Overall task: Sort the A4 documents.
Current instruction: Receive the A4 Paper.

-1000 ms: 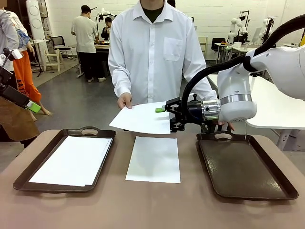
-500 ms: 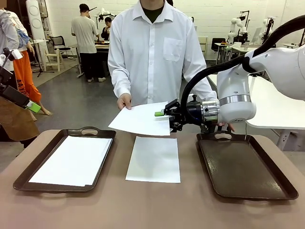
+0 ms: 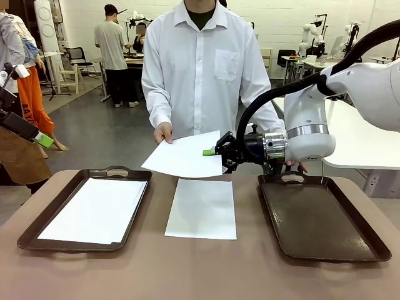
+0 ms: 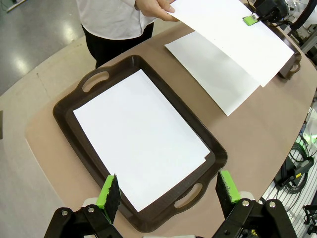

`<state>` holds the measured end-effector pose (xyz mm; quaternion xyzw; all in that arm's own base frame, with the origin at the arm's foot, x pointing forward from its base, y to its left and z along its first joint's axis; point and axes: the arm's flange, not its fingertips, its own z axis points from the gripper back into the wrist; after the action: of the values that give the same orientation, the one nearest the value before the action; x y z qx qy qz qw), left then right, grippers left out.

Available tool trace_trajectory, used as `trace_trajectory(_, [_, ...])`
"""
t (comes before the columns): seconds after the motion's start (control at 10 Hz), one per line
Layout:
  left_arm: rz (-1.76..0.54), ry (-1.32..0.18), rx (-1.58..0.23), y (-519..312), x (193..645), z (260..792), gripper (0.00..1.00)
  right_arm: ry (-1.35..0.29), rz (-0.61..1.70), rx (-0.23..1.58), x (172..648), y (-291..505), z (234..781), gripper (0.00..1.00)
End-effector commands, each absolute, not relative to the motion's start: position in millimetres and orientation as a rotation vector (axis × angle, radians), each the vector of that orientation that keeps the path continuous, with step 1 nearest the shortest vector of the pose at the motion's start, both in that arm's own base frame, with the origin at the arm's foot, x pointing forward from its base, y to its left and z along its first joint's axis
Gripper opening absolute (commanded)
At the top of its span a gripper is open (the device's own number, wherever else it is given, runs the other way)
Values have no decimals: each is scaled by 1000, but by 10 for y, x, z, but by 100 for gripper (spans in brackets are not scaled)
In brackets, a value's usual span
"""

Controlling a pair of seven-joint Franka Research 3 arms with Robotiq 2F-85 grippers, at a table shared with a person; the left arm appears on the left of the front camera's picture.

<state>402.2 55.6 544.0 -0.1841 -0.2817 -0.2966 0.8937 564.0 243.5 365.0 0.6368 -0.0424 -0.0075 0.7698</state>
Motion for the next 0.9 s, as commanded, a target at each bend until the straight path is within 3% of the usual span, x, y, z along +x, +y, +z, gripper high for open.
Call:
trace_trajectory(0.0, [-625,-584,-377,552,4009,5434,100,-120,-19,1386,5660,2513,3619,0])
trace_trajectory(0.8, [-625,-584,-377,552,4009,5434,100,-93,-16,1379,5636,2446,3648,0])
